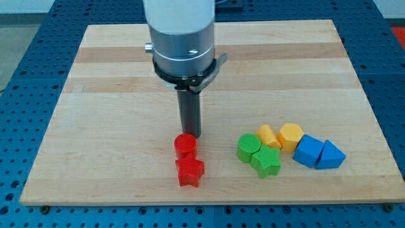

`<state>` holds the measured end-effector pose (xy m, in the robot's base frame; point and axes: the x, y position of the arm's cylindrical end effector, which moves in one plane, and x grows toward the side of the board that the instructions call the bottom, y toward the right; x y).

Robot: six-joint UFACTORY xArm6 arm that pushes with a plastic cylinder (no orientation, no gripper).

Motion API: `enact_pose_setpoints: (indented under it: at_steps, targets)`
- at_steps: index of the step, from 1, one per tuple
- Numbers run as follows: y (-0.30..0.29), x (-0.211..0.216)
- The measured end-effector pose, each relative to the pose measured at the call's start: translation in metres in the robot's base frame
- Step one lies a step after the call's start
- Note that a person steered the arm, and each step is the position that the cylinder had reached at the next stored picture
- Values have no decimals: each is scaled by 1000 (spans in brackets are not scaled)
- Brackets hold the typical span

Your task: Nudge yellow hexagon along with blue cube and blue triangle down a bit

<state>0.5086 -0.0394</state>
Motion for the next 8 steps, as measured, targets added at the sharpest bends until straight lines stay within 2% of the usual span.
enact_pose_setpoints:
  at_steps: [1,4,8]
  targets:
    - [-13,9]
    - [-10,-25]
    - [-10,-31]
